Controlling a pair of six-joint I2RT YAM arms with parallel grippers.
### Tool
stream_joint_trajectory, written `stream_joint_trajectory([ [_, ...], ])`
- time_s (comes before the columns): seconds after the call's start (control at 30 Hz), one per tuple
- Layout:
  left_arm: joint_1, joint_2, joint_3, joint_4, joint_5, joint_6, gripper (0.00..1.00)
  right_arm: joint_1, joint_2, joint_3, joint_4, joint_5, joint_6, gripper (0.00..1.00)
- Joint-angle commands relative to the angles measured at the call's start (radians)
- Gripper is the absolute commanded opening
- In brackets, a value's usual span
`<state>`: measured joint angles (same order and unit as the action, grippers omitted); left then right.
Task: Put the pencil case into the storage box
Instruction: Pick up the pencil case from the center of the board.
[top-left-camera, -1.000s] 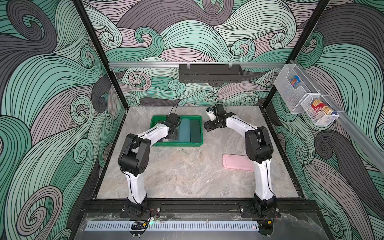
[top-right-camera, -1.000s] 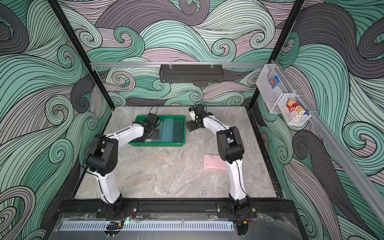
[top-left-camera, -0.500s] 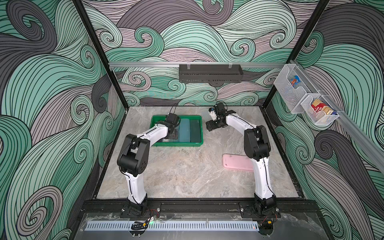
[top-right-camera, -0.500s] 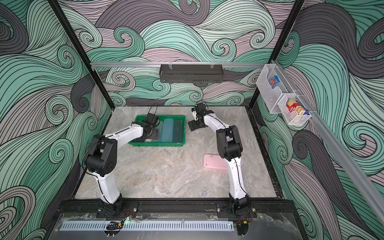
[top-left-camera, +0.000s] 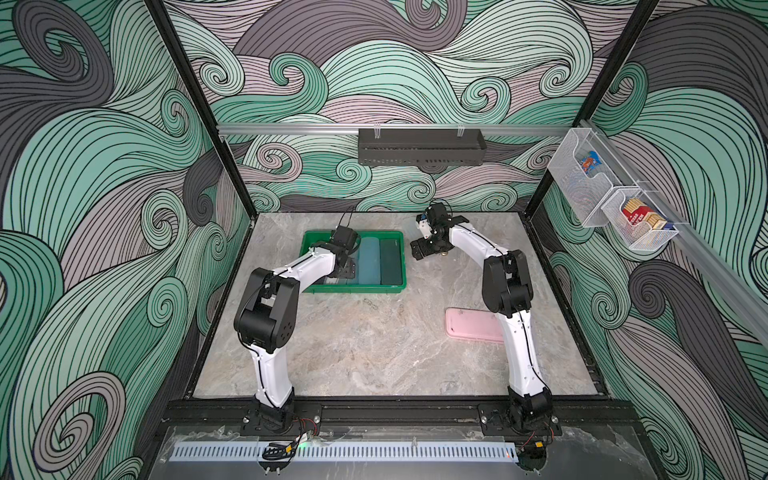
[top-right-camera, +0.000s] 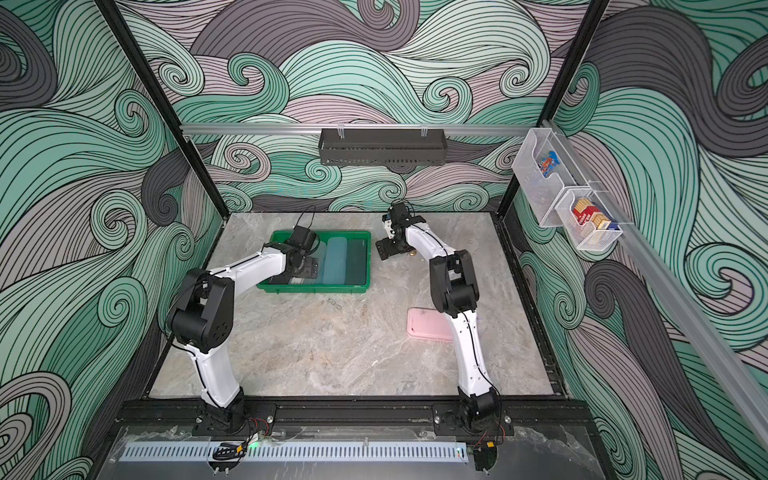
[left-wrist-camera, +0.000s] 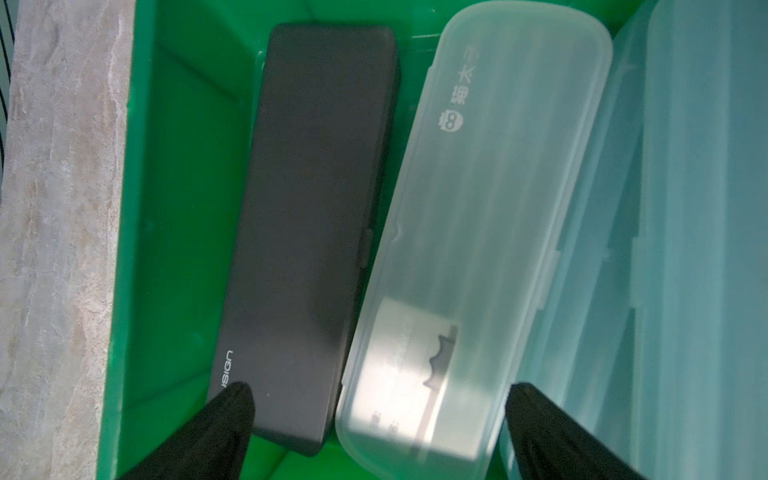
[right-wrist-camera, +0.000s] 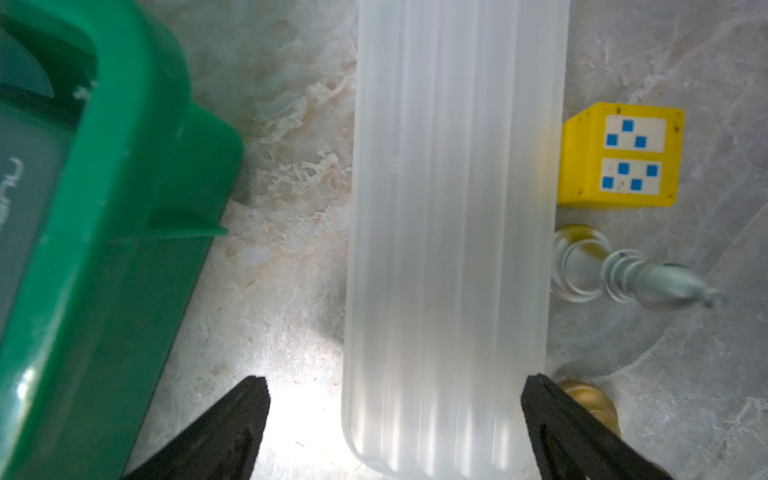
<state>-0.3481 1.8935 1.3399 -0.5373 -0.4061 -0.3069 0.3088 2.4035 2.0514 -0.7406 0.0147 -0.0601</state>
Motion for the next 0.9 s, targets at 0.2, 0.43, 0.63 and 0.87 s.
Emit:
stream_joint_trajectory([
  [0.2,0.009,-0.018,0.001,0.011,0.017,0.009,0.99,-0.009,0.046,0.048,-0.076,-0.012,0.005,0.99],
  [0.43,0.009,-0.011,-0.001,0.016,0.020,0.011,0.99,-0.014,0.057,0.068,-0.092,-0.011,-0.004,0.96],
  [0.63,0.009,-0.021,-0.008,0.013,0.023,0.008,0.99,0.001,0.022,0.000,-0.097,-0.012,-0.009,0.90],
  [0.87,0.009,-0.052,-0.039,0.008,0.027,-0.006,0.99,0.017,-0.057,-0.145,-0.095,-0.010,-0.003,0.86],
])
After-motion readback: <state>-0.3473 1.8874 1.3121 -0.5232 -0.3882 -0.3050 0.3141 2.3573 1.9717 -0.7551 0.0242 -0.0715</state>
